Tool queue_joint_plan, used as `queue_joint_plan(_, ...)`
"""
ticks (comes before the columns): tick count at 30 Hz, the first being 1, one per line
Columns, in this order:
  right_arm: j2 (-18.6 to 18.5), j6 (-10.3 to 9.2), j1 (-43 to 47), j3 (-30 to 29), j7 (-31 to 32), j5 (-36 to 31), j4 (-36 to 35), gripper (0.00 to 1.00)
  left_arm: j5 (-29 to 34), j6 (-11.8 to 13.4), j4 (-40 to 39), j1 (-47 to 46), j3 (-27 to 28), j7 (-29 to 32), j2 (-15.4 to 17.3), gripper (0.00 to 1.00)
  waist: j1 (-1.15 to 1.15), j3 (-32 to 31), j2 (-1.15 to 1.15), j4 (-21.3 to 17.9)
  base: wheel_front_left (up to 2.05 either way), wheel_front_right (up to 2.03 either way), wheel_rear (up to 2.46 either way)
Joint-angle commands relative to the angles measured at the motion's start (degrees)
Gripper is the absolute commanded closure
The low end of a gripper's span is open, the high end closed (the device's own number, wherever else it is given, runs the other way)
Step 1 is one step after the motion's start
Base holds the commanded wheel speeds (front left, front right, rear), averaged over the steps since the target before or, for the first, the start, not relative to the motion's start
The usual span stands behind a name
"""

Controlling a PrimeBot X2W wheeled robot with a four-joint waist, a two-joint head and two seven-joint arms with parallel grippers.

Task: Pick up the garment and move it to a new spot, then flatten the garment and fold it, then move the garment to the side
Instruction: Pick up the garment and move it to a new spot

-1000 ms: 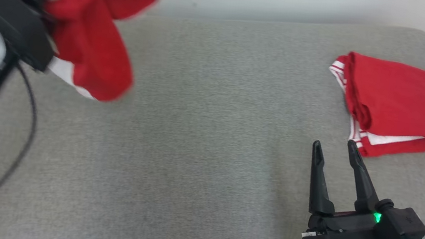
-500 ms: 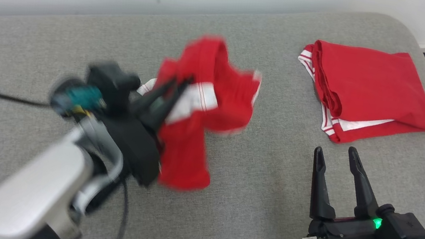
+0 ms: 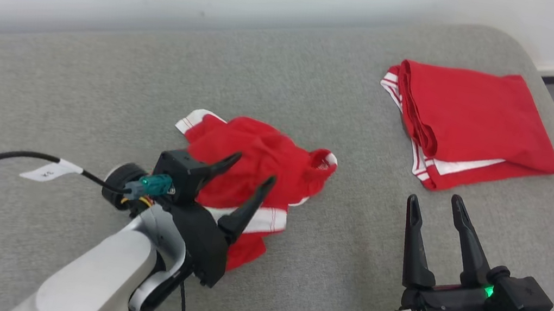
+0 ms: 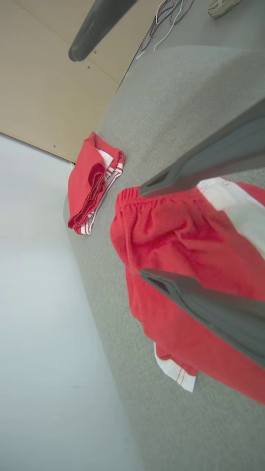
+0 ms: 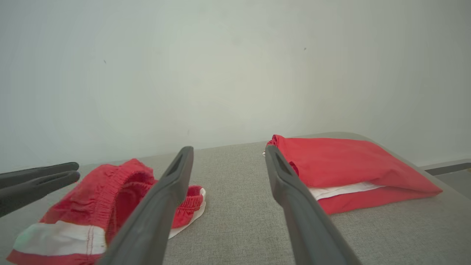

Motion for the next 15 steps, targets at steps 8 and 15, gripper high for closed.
queue_joint_plan(8,0.0,0.05,3.0,-2.1,-0.1,-1.4,0.4,0.0,0.6,1.1,-2.2,-0.2,1.7,-2.8,2.5,0.0,0.0,-6.1,-0.01,5.6,0.0,0.0,0.0)
queue_joint_plan(15,0.0,0.05,4.7,-4.3,-0.1,-2.4,0.1,0.0,-0.5,3.8,-4.0,4.3,4.4,-4.5,7.4,0.0,0.0,-8.5,-0.01,8.4,0.0,0.0,0.0)
